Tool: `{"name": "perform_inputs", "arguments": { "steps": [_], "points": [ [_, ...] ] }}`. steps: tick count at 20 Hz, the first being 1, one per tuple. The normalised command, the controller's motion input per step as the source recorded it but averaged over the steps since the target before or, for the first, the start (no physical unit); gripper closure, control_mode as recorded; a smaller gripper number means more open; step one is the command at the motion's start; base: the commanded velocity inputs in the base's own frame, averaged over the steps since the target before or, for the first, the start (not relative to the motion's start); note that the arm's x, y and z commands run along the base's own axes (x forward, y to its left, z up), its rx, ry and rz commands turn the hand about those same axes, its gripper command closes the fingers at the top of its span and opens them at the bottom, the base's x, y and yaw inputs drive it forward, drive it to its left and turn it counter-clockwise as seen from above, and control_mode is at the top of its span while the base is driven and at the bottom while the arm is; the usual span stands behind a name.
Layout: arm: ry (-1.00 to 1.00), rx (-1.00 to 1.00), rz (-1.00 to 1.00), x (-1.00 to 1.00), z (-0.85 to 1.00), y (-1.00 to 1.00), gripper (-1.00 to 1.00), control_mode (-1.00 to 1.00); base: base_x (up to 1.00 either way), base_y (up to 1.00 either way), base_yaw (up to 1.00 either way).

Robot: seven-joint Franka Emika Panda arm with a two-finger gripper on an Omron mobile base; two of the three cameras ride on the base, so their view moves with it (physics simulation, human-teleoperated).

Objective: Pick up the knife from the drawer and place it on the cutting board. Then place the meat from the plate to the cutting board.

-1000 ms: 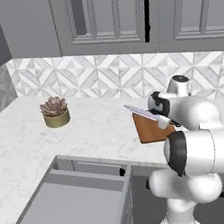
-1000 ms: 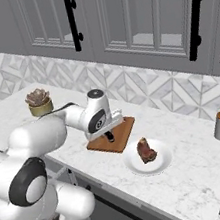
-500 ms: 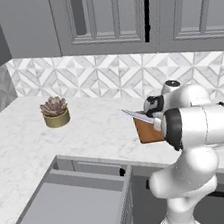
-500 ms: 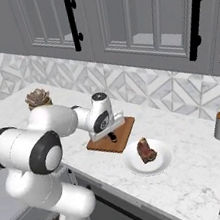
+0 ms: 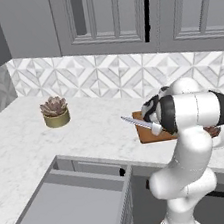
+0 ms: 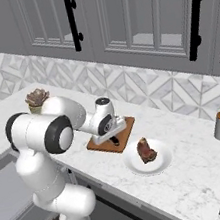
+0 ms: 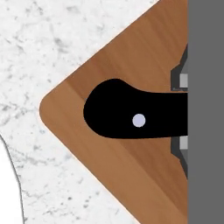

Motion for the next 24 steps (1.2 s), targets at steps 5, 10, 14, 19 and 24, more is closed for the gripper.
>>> {"name": "perform_inputs", "arguments": {
  "steps": [5,10,14,19,24],
  "points": [
    [0.03,0.00,0.00,0.25,-0.22,-0.26,1.00,-1.00,0.00,0.00,0.00],
    [0.00,0.00,-0.02,0.26,0.00,-0.24,1.00,-1.00,0.00,0.00,0.00],
    [0.00,0.00,-0.04,0.19,0.00,-0.14,1.00,-1.00,0.00,0.00,0.00],
    [0.00,0.00,-0.07,0.31,-0.02,0.00,1.00,-1.00,0.00,0.00,0.00],
    [0.00,0.00,-0.06,0.17,-0.20,-0.02,-1.00,-1.00,0.00,0.00,0.00]
  ]
}}
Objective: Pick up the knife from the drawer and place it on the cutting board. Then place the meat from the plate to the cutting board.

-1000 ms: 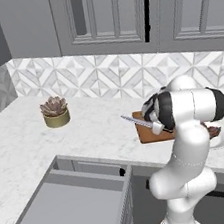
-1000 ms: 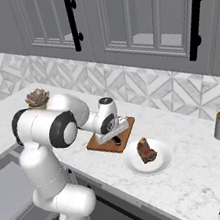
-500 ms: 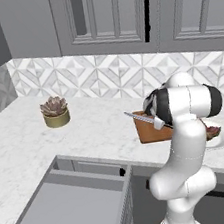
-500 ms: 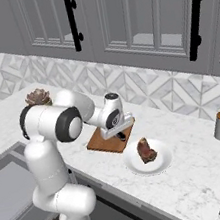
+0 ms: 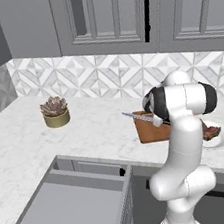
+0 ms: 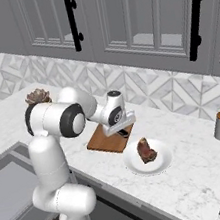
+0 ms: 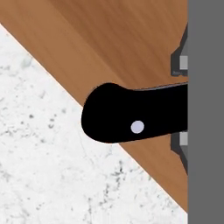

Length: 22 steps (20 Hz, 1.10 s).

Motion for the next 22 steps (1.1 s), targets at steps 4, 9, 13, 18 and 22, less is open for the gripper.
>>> {"name": "perform_inputs", "arguments": {
  "steps": [4,9,13,18,22],
  "points": [
    [0.00,0.00,-0.03,0.00,-0.06,-0.10,-1.00,-1.00,0.00,0.00,0.00],
    [-0.03,0.00,-0.05,-0.09,0.02,0.03,-1.00,-1.00,0.00,0.00,0.00],
    [-0.10,0.00,-0.02,-0.33,0.21,0.02,-1.00,-1.00,0.00,0.00,0.00],
    [-0.11,0.00,0.00,-0.42,0.35,0.23,-1.00,-1.00,0.00,0.00,0.00],
    [-0.09,0.00,0.04,-0.51,0.33,0.48,-1.00,-1.00,0.00,0.00,0.00]
  ]
}}
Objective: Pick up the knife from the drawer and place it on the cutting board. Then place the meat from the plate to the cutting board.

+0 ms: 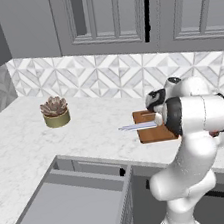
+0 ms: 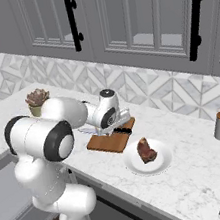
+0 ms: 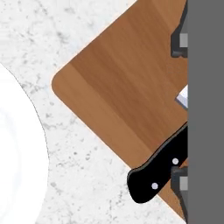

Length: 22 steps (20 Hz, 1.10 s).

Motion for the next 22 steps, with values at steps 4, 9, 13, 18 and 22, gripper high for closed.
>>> {"name": "perform_inputs", "arguments": {
  "steps": [4,9,13,18,22],
  "points": [
    [-0.02,0.00,0.30,-0.62,0.48,0.28,-1.00,-1.00,0.00,0.00,0.00],
    [0.04,0.00,0.59,-0.47,0.38,0.07,-1.00,-1.00,0.00,0.00,0.00],
    [0.06,-0.05,0.59,-0.62,0.40,0.01,-1.00,-1.00,0.00,0.00,0.00],
    [0.03,-0.18,0.52,-0.67,0.38,0.16,-1.00,-1.00,0.00,0.00,0.00],
    [0.03,-0.23,0.44,-0.57,0.37,0.10,-1.00,-1.00,0.00,0.00,0.00]
  ]
}}
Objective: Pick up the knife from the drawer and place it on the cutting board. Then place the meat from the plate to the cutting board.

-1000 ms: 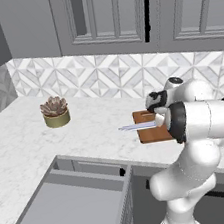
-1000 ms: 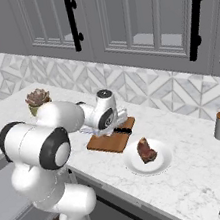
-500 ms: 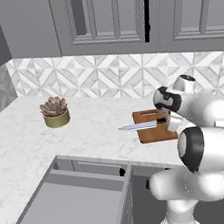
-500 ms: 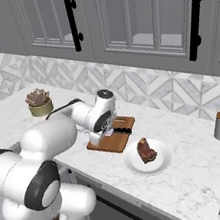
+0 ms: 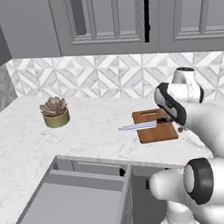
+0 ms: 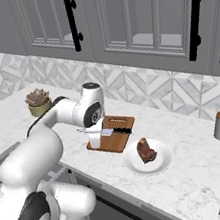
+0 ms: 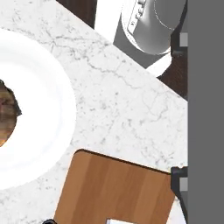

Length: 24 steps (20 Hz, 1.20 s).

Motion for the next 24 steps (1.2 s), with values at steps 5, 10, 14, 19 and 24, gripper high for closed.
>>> {"name": "perform_inputs", "arguments": {
  "steps": [5,10,14,19,24],
  "points": [
    [0.06,-0.22,0.43,-0.27,0.31,0.00,-1.00,-1.00,0.00,0.00,0.00],
    [0.00,-0.22,0.41,-0.13,0.15,0.00,-1.00,-1.00,0.00,0.00,0.00],
    [0.05,-0.17,0.37,-0.05,0.02,-0.01,-1.00,-1.00,0.00,0.00,0.00],
    [0.05,-0.08,0.32,0.00,0.00,-0.21,-1.00,-1.00,0.00,0.00,0.00],
    [0.12,0.00,0.13,0.11,0.00,-0.39,-1.00,-1.00,0.00,0.00,0.00]
  ]
}}
